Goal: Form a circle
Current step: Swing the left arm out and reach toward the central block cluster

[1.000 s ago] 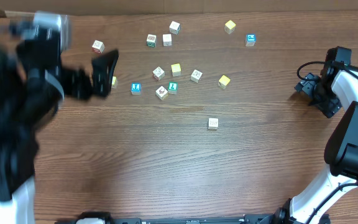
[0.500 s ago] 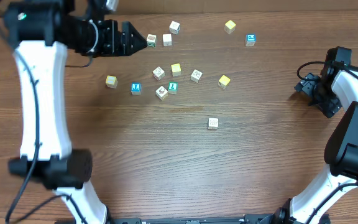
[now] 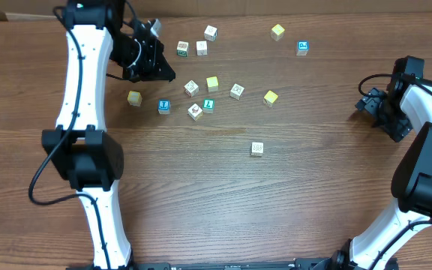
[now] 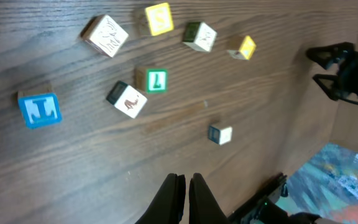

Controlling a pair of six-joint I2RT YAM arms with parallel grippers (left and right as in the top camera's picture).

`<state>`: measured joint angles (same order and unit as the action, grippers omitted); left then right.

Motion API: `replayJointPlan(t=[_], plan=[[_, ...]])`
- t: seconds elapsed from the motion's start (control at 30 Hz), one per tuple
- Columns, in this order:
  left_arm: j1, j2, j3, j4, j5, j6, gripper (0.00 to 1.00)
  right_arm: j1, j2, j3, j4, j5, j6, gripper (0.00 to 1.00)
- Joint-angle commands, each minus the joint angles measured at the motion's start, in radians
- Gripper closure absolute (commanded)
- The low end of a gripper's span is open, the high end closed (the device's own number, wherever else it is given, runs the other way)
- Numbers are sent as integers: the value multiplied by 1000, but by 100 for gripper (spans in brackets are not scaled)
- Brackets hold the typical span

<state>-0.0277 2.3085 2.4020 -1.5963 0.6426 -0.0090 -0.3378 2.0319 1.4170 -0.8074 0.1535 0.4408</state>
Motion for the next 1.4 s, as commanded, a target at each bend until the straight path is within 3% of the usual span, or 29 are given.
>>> replayJointPlan(t=[0.0, 0.1, 0.23, 0.4, 0.9, 1.17, 1.37], plan=[[-6, 57, 20, 25, 1, -24, 96, 1, -27, -4, 3, 3, 4, 0], [-8, 91, 20, 96, -45, -128, 96, 1, -27, -4, 3, 3, 4, 0], [-22, 104, 20, 148, -217, -319, 96, 1, -27, -4, 3, 3, 4, 0], [-62, 104, 21, 157, -240, -328, 96, 1, -27, -4, 3, 3, 4, 0], [-360, 104, -39, 4, -608, -329, 96, 1, -27, -4, 3, 3, 4, 0], [-490, 104, -201, 125, -621, -374, 96, 1, -27, -4, 3, 3, 4, 0], [-509, 104, -273, 221, -723, -401, 96, 1, -27, -4, 3, 3, 4, 0]])
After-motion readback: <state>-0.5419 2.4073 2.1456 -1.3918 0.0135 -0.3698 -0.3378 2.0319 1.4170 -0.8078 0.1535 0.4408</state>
